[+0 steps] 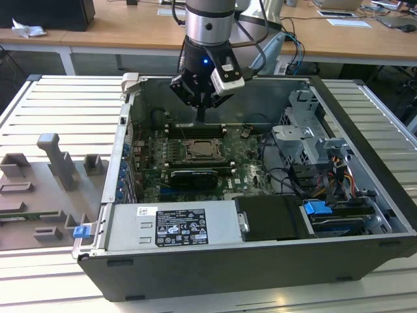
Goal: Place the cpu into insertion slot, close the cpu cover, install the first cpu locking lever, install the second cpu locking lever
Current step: 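Install the first cpu locking lever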
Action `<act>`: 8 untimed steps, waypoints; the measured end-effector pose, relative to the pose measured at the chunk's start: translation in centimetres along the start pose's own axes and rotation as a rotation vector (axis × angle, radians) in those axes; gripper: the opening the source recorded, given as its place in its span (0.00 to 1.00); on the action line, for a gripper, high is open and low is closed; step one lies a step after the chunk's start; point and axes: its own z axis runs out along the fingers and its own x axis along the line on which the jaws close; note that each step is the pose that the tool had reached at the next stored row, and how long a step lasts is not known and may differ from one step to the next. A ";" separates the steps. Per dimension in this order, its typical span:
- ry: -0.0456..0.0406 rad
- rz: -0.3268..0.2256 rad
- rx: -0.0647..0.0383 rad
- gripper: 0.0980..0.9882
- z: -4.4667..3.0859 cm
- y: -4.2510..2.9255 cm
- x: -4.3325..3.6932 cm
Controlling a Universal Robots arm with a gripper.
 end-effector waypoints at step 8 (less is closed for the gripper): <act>-0.0075 -0.066 0.000 0.01 0.02 0.00 0.00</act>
